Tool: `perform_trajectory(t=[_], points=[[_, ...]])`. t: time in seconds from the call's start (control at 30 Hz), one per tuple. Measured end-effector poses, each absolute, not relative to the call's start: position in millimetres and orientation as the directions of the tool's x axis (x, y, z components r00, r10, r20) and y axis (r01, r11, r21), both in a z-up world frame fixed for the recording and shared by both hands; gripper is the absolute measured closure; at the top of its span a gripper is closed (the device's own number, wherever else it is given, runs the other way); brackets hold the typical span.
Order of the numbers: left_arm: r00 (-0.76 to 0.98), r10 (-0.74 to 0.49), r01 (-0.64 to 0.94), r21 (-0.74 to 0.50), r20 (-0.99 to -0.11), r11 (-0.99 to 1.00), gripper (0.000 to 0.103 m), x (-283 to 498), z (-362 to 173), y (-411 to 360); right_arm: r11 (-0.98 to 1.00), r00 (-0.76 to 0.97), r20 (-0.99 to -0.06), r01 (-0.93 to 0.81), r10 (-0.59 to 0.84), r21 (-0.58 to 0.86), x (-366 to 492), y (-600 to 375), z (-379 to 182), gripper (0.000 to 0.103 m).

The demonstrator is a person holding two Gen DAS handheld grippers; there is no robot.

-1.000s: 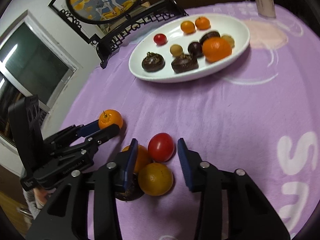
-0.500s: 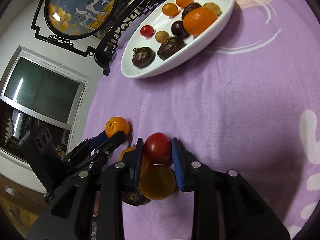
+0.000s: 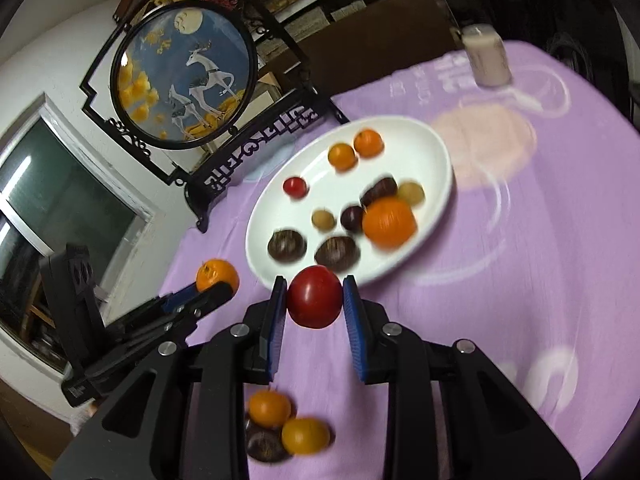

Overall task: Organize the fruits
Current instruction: 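Carry the orange and tomato over the plate and open both tools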

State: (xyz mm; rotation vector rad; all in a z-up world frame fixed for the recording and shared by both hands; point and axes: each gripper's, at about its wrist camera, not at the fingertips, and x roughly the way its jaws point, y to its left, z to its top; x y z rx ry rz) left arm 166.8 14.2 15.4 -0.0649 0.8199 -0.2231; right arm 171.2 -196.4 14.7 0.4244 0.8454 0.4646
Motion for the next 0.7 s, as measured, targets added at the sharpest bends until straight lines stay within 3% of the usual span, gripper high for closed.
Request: perform_trajectory(t=[0.37, 0.43, 0.47, 0.5, 0.7], points=[[0.633, -0.235, 0.103, -0.22, -0.738, 0.97, 0.062, 254, -8, 23, 0.878, 0.545, -0.687, -0.3, 0.479, 0.374, 218, -130, -8, 0.073], [0.63, -0.244, 0.109, -0.226, -0.737, 0.968, 0.058, 257, -12, 22, 0.889, 0.559, -0.692, -0.301, 0.457, 0.345, 220, -128, -8, 0.061], [0.63, -0.248, 0.115, -0.227, -0.736, 0.967, 0.055, 257, -12, 21, 0.892, 0.567, -0.688, -0.297, 0.452, 0.341, 220, -129, -8, 0.047], [0.633, -0.249, 0.118, -0.226, -0.733, 0.967, 0.05, 256, -11, 21, 0.892, 0.586, -0.672, -0.29, 0.452, 0.347, 218, -133, -7, 0.045], [0.664, -0.25, 0.122, -0.228, -0.705, 0.966, 0.05, 239, 7, 22, 0.885, 0.6, -0.652, -0.291, 0.464, 0.363, 209, -143, 1, 0.045]])
